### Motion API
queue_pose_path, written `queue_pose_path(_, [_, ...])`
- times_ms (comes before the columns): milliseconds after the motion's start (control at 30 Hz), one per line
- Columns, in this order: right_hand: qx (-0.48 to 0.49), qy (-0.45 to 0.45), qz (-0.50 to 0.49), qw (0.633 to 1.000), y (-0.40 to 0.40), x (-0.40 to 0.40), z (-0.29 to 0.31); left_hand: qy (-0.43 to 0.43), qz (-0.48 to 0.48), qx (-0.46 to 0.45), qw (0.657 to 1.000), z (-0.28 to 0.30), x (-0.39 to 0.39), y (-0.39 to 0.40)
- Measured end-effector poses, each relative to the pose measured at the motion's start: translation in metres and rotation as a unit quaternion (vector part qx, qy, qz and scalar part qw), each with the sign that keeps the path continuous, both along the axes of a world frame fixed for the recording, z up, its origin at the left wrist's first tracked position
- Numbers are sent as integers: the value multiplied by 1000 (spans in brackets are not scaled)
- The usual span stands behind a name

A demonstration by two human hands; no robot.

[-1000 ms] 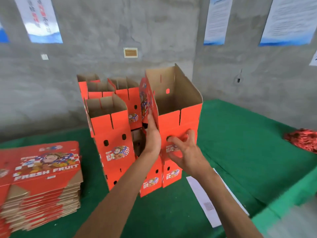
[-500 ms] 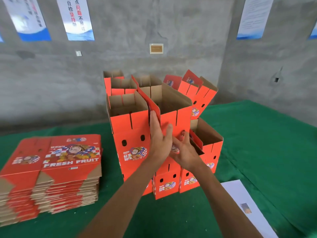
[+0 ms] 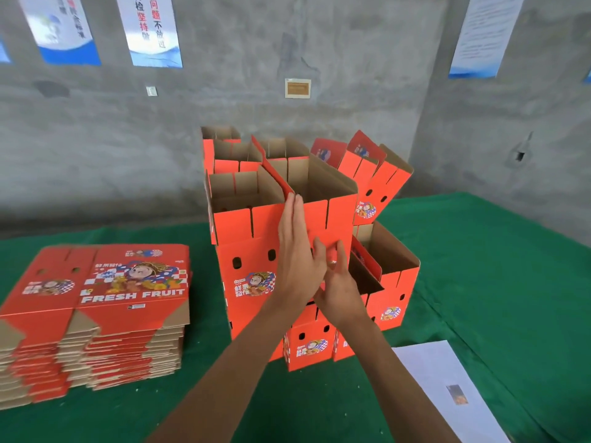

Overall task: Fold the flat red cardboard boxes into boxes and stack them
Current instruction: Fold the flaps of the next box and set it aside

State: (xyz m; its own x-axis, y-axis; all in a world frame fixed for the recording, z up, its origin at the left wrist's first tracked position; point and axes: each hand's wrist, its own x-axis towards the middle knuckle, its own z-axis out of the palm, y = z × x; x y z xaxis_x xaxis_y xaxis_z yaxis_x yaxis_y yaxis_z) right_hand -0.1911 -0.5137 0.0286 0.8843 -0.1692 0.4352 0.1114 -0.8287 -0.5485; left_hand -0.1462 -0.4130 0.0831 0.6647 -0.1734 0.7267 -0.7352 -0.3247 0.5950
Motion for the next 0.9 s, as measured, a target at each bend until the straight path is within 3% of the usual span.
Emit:
queue_pose_path(133, [26,-60,-106,992,18,-20,-8,-52,-51,-18,997,-14,-15,21])
queue_pose_path(267, [29,-23,0,999,88,-6,-19,-106,9,10,994,-49,3,99])
queue_pose_path(500, [2,54,175,983,218,61,-74,89,171,80,978,-118,43,264])
queue_pose_path(633, [101,152,154,971,266,108,-109,174,289,169,926,-142,73,357])
queue_pose_path(767, [178,269,41,946,282,165,-141,278,372,315,828,-155,117,432])
queue_pose_path(900, [203,358,-25,911,285,218,-171,357,395,381,756,-166,164,488])
